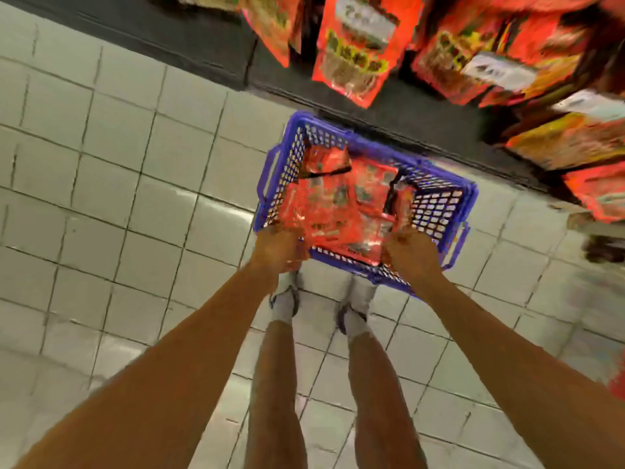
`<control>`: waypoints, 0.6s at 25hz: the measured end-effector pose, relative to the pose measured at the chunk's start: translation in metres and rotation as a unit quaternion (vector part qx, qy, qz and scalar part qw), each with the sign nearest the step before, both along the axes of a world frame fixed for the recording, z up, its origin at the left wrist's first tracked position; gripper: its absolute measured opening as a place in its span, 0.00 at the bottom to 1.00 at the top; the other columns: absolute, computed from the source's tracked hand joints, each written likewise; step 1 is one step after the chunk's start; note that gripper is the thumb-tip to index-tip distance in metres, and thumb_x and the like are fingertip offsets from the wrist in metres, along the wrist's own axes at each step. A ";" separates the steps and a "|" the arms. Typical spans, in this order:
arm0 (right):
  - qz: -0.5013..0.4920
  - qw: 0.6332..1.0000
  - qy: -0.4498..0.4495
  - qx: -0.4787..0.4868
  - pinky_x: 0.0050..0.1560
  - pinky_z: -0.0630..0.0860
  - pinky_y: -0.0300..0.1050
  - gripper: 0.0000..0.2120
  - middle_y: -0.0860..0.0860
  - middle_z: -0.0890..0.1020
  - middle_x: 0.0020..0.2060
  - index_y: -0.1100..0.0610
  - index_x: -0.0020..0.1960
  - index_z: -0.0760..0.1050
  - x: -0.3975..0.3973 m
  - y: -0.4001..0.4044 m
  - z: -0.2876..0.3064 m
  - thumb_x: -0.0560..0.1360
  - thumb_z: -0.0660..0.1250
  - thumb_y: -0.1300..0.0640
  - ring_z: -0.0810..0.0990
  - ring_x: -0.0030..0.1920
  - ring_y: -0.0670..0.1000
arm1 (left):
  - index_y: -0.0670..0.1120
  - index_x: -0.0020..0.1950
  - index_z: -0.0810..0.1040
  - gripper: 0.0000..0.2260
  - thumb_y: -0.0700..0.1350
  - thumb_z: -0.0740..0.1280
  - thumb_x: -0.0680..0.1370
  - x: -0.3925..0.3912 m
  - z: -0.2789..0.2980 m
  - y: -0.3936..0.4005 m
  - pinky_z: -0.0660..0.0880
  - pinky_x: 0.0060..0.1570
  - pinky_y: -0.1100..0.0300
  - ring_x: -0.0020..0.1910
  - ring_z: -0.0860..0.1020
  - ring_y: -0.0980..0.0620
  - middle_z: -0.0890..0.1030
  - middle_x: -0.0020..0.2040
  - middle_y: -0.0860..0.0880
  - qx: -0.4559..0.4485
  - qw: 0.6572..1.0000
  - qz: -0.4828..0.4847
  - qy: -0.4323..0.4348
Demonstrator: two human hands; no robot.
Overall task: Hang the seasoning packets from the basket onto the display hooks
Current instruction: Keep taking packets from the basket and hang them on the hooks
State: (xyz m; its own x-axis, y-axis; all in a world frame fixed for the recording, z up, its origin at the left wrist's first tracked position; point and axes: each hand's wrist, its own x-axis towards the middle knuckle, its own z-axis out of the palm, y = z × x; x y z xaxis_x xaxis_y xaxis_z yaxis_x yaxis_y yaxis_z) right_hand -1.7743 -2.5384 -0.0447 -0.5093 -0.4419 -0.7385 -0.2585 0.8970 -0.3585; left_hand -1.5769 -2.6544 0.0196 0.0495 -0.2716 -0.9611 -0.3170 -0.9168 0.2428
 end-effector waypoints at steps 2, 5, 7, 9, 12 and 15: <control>0.129 0.991 0.025 0.010 0.49 0.73 0.51 0.10 0.63 0.83 0.44 0.66 0.46 0.79 0.008 -0.009 -0.061 0.79 0.64 0.59 0.81 0.51 0.64 | 0.45 0.46 0.73 0.07 0.38 0.60 0.83 0.003 -0.055 0.002 0.67 0.30 0.64 0.30 0.74 0.50 0.75 0.37 0.45 0.006 1.000 -0.018 -0.002; 0.340 0.939 0.053 0.018 0.62 0.75 0.58 0.30 0.64 0.74 0.68 0.60 0.73 0.68 0.014 -0.017 -0.143 0.74 0.70 0.55 0.73 0.69 0.65 | 0.44 0.45 0.74 0.12 0.41 0.53 0.84 0.011 -0.122 -0.003 0.68 0.28 0.68 0.34 0.72 0.50 0.74 0.39 0.46 0.056 0.997 -0.044 0.018; 0.516 0.850 0.101 0.032 0.74 0.63 0.63 0.47 0.61 0.53 0.81 0.56 0.82 0.50 0.014 -0.018 -0.181 0.72 0.72 0.49 0.52 0.80 0.64 | 0.43 0.46 0.73 0.13 0.41 0.51 0.83 0.015 -0.149 -0.008 0.66 0.27 0.67 0.33 0.72 0.50 0.74 0.38 0.45 0.066 0.997 -0.035 0.012; 0.607 0.786 0.114 0.023 0.79 0.49 0.65 0.46 0.54 0.42 0.82 0.52 0.83 0.44 0.015 -0.016 -0.204 0.75 0.68 0.45 0.41 0.81 0.61 | 0.42 0.48 0.74 0.10 0.41 0.54 0.83 0.020 -0.165 -0.009 0.70 0.33 0.63 0.35 0.75 0.48 0.77 0.39 0.44 0.041 0.998 -0.039 -0.006; 0.579 0.810 0.092 -0.025 0.79 0.49 0.64 0.29 0.52 0.53 0.82 0.51 0.79 0.63 0.014 -0.019 -0.203 0.80 0.63 0.45 0.45 0.82 0.59 | 0.47 0.44 0.79 0.07 0.39 0.63 0.80 0.034 -0.177 -0.005 0.80 0.48 0.48 0.44 0.81 0.44 0.83 0.45 0.40 -0.046 0.981 -0.181 -0.047; 0.422 0.896 0.014 -0.138 0.70 0.69 0.58 0.12 0.57 0.79 0.67 0.58 0.61 0.81 0.014 -0.033 -0.172 0.82 0.63 0.57 0.72 0.72 0.59 | 0.51 0.53 0.79 0.09 0.38 0.65 0.78 0.042 -0.178 -0.014 0.79 0.57 0.45 0.55 0.81 0.43 0.83 0.53 0.46 -0.112 0.942 -0.306 -0.083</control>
